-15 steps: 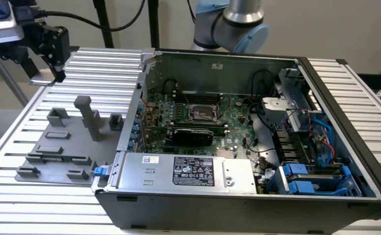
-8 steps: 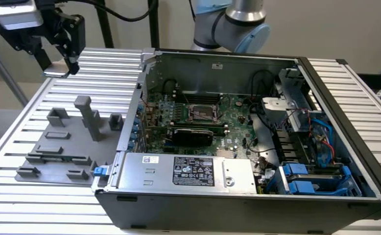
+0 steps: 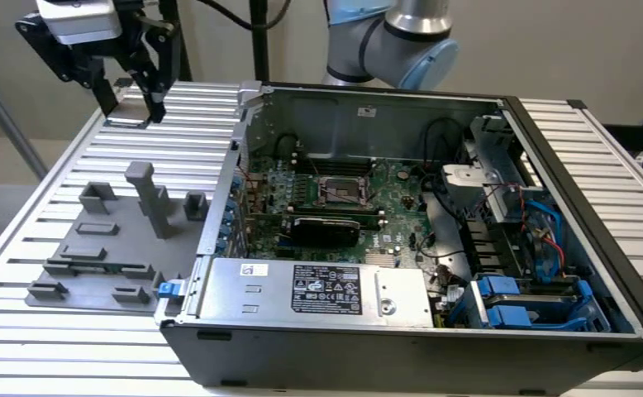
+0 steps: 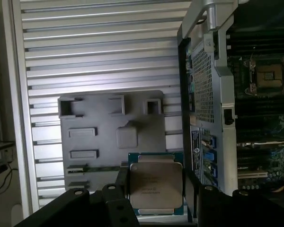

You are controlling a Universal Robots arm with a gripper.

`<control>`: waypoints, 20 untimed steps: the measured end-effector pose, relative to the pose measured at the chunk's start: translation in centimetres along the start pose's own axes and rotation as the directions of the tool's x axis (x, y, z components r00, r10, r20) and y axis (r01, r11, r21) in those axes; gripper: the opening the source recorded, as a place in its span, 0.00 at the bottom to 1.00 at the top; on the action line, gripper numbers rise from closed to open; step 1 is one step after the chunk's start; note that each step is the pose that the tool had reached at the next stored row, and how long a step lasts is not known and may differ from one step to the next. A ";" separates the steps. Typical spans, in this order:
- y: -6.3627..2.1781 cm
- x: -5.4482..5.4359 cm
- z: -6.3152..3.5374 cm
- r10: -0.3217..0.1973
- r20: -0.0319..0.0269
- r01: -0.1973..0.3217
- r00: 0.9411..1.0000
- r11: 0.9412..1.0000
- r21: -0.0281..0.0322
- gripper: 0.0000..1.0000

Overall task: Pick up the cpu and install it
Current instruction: 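Pick up the cpu and move it towards the insertion slot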

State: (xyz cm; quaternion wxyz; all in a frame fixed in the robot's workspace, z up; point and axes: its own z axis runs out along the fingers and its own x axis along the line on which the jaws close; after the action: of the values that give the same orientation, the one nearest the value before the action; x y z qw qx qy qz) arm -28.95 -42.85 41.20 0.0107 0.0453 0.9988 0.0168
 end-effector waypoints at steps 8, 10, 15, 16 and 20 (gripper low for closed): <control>0.34 -3.6 -0.19 0.000 0.000 0.000 1.000 1.000 0.000 0.55; 0.42 -4.5 -0.23 0.000 0.000 0.000 1.000 1.000 0.000 0.55; 0.63 -6.8 -0.29 0.000 0.000 0.000 1.000 1.000 0.000 0.55; 0.67 -7.3 -0.28 0.000 0.000 0.000 1.000 1.000 0.000 0.55; 0.90 -9.1 -0.24 0.000 0.000 0.000 1.000 1.000 0.000 0.55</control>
State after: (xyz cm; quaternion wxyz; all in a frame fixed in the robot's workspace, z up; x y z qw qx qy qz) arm -19.84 -42.78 41.65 0.0107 0.0453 0.9988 0.0168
